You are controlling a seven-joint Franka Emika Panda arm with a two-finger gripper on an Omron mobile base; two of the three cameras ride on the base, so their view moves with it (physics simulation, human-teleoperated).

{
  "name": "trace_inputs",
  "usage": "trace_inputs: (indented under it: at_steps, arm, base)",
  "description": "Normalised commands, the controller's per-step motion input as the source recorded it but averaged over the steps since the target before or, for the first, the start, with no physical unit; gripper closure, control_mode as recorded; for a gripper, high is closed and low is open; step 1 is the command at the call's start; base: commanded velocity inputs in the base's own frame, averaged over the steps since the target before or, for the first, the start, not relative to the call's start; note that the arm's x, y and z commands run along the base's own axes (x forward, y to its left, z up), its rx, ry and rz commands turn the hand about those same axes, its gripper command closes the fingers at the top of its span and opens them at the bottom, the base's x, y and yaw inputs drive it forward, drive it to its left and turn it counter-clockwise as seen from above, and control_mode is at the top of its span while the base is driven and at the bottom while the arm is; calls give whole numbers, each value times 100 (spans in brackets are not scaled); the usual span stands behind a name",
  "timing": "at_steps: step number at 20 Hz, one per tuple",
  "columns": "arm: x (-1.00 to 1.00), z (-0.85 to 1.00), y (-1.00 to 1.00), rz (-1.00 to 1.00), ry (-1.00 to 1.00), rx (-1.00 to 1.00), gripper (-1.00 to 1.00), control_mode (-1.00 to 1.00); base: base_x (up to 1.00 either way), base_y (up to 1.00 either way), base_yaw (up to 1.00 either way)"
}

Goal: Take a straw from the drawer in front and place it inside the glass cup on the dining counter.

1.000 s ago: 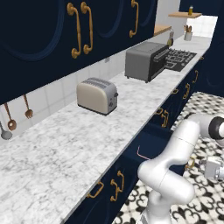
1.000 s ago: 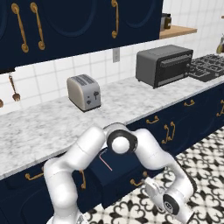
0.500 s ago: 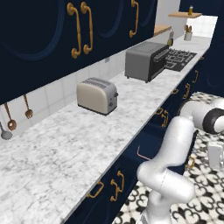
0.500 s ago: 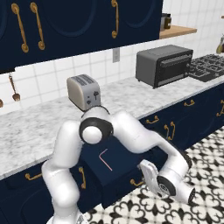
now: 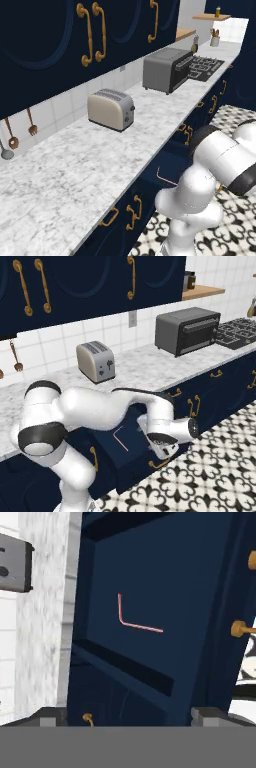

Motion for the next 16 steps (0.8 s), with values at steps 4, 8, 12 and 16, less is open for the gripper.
trace_inputs:
  at_steps: [4, 8, 12, 16]
  arm:
    - [46, 0, 84, 1, 53, -38, -100, -100]
    - [8, -8, 25, 2, 14, -10, -100, -100]
    - [9, -6, 1, 0, 7, 0, -100, -100]
    - [35, -30, 11, 0, 11, 0, -100, -100]
  base:
    - [0, 0, 0]
    - [0, 0, 0]
    - [0, 0, 0]
    - [0, 0, 0]
